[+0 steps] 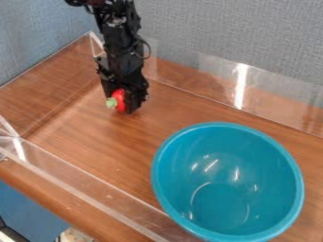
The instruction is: Remove the strawberry from inside the blue bowl and put it on the table
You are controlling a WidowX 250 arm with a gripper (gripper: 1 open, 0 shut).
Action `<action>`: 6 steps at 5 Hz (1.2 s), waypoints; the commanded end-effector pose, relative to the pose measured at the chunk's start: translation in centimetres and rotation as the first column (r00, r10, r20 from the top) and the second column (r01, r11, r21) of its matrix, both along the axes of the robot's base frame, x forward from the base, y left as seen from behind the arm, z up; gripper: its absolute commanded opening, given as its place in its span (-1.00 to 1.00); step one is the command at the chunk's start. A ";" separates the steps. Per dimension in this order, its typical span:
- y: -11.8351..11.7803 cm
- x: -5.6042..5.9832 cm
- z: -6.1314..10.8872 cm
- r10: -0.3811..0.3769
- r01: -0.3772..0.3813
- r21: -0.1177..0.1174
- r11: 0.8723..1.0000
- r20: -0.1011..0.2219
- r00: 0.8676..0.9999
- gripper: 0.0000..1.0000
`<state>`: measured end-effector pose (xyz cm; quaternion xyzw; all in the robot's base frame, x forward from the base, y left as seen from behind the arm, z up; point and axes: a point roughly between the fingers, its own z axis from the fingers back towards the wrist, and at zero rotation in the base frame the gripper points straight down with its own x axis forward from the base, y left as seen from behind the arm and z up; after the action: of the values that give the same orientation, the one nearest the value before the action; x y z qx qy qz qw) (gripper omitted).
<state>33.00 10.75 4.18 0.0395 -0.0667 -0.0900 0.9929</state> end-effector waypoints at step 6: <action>1.8 -0.1 2.8 0.032 -0.032 -0.009 0.999 0.048 0.998 1.00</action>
<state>31.76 11.76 3.91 0.0178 -0.0458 -0.0735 0.9961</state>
